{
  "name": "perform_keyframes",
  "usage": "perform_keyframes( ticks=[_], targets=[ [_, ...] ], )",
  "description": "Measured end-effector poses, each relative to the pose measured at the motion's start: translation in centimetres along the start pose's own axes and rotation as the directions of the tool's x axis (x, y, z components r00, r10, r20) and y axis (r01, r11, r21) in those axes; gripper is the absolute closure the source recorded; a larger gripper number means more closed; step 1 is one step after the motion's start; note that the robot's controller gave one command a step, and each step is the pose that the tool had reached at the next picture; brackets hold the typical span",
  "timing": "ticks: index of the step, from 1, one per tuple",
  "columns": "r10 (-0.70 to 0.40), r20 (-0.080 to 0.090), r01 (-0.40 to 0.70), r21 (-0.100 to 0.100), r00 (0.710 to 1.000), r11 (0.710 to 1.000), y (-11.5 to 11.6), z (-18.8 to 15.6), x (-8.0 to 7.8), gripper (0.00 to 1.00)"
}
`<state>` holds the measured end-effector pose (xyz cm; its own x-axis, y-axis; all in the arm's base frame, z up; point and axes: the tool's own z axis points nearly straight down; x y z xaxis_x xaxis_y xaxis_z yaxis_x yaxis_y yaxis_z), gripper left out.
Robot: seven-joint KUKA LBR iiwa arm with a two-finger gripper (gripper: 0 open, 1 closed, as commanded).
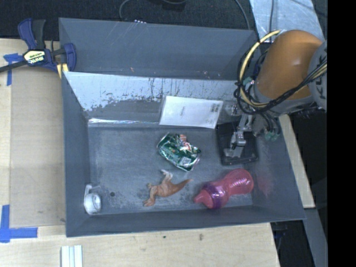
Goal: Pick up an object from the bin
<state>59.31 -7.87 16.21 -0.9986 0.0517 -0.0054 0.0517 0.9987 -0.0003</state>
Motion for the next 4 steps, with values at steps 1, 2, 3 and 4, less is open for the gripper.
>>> perform_keyframes(
  ticks=[1,2,3,4],
  targets=[
    [0.106,0.002,-0.106,0.0,0.994,0.994,0.8,2.7,-0.2,0.0],
    [0.172,0.004,-0.172,0.0,0.985,0.985,3.2,3.9,-1.2,0.0],
    [-0.078,0.006,0.078,0.001,0.997,0.997,5.8,5.6,0.5,0.0],
    [-0.114,0.004,0.114,0.0,0.993,0.993,6.8,6.8,1.6,0.0]
  ],
)
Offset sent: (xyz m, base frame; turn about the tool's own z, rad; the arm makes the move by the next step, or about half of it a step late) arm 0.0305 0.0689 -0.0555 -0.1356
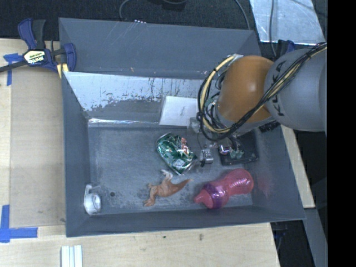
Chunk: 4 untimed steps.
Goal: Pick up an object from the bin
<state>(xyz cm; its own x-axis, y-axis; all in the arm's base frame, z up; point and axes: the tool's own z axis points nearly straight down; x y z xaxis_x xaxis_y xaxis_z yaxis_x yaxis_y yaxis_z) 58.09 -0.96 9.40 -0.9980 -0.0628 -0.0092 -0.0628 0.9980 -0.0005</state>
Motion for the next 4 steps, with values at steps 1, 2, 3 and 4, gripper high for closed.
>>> perform_keyframes(
  ticks=[1,2,3,4],
  targets=[
    [0.169,0.003,-0.169,0.005,0.986,0.986,0.8,1.1,-0.2,0.0],
    [-0.522,0.005,0.522,0.003,0.853,0.853,7.6,2.3,-4.1,1.0],
    [-0.527,0.005,0.527,0.002,0.85,0.85,7.8,2.3,-4.3,1.0],
    [-0.668,0.003,0.668,0.004,0.745,0.745,8.8,1.6,-2.6,1.0]
  ],
)
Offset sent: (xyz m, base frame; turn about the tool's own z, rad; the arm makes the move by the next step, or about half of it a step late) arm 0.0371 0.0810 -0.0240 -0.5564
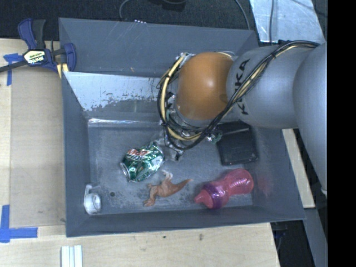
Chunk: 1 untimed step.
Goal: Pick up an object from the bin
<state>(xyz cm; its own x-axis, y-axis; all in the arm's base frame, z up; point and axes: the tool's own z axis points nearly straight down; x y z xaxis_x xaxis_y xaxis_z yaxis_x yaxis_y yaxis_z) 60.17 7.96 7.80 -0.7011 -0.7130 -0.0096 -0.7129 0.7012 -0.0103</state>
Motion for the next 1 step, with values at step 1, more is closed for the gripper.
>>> perform_keyframes(
  ticks=[1],
  targets=[
    [-0.189,0.003,0.189,0.0,0.982,0.982,2.07,-0.6,-1.14,1.0]
  ],
)
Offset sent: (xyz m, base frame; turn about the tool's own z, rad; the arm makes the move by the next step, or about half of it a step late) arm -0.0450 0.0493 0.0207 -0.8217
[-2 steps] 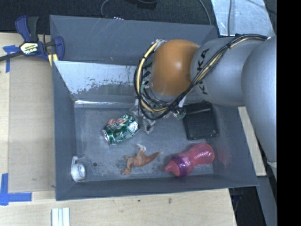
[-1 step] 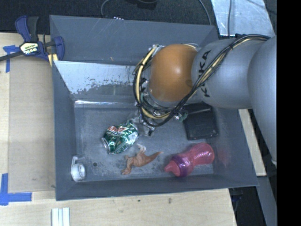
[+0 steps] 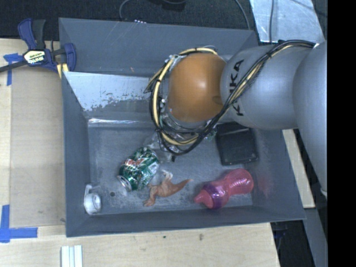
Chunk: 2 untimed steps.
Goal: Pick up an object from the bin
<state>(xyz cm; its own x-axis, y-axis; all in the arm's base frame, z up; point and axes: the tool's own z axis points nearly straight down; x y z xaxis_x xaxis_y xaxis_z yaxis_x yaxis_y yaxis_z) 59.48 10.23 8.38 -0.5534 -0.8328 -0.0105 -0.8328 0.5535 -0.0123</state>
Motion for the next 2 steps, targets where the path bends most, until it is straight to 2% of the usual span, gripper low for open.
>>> perform_keyframes(
  ticks=[1,2],
  targets=[
    [0.105,-0.001,-0.105,-0.002,0.995,0.995,1.1,-0.3,-0.1,1.0],
    [-0.059,-0.001,0.059,0.0,0.998,0.998,2.7,0.0,-0.4,1.0]
  ],
)
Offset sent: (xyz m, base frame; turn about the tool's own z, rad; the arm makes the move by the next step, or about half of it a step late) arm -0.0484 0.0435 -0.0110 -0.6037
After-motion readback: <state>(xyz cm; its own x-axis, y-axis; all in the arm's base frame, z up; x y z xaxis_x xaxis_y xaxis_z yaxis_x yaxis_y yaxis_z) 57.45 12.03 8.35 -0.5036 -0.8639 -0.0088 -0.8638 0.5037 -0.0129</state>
